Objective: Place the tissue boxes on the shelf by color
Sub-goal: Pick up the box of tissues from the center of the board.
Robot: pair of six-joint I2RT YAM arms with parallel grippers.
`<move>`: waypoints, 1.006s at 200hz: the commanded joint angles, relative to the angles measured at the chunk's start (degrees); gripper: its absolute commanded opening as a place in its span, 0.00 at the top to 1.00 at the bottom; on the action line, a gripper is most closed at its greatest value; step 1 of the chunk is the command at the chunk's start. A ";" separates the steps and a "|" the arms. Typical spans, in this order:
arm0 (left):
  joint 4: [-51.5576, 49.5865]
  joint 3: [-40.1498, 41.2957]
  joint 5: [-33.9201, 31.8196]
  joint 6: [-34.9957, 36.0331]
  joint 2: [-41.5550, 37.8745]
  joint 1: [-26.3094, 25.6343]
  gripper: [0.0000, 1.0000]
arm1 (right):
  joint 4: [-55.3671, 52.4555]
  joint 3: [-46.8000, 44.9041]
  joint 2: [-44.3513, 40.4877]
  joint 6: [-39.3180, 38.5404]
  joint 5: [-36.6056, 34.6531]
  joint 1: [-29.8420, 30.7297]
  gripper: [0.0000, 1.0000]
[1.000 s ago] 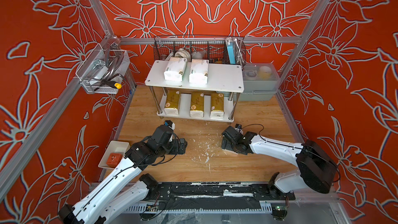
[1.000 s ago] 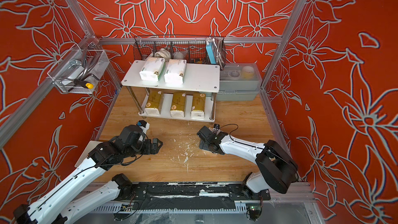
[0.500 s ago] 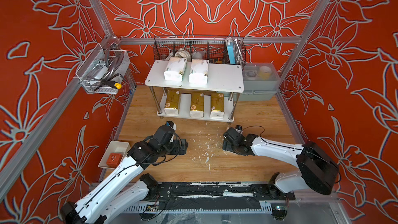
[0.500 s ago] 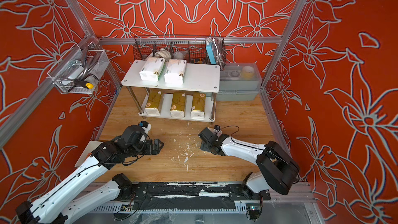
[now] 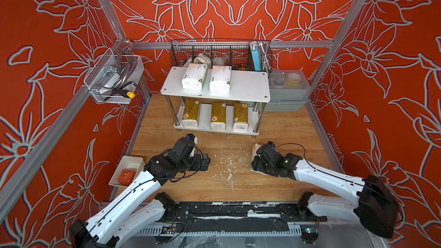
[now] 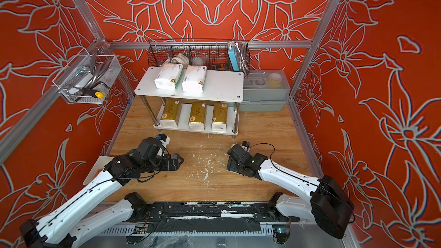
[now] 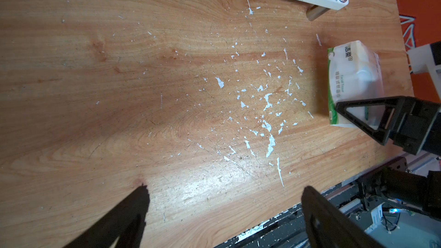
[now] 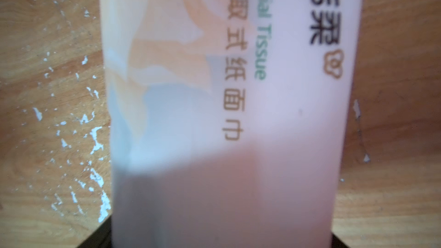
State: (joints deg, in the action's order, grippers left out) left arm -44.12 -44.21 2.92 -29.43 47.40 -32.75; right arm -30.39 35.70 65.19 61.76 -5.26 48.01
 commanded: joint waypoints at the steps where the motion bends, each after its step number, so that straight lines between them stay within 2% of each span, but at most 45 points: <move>1: 0.79 0.70 1.62 0.21 0.37 -0.29 0.01 | -4.89 0.67 -2.70 -2.17 3.00 0.23 0.22; 67: 2.93 0.35 6.25 -1.69 2.08 -0.33 0.01 | -11.20 5.76 -8.97 -6.24 9.77 2.47 0.24; 141: 4.74 -1.75 8.41 -3.16 4.27 -0.45 0.01 | -16.76 16.01 -10.57 -7.78 11.03 5.81 0.25; 201: 5.09 -4.62 8.10 -3.70 6.06 -0.38 0.01 | -20.05 27.37 -8.13 -10.04 10.31 7.19 0.25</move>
State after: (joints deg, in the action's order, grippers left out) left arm -39.75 -46.50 10.50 -32.71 52.82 -32.97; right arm -48.45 58.37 56.23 53.93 5.28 54.70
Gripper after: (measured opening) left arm 0.987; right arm 0.749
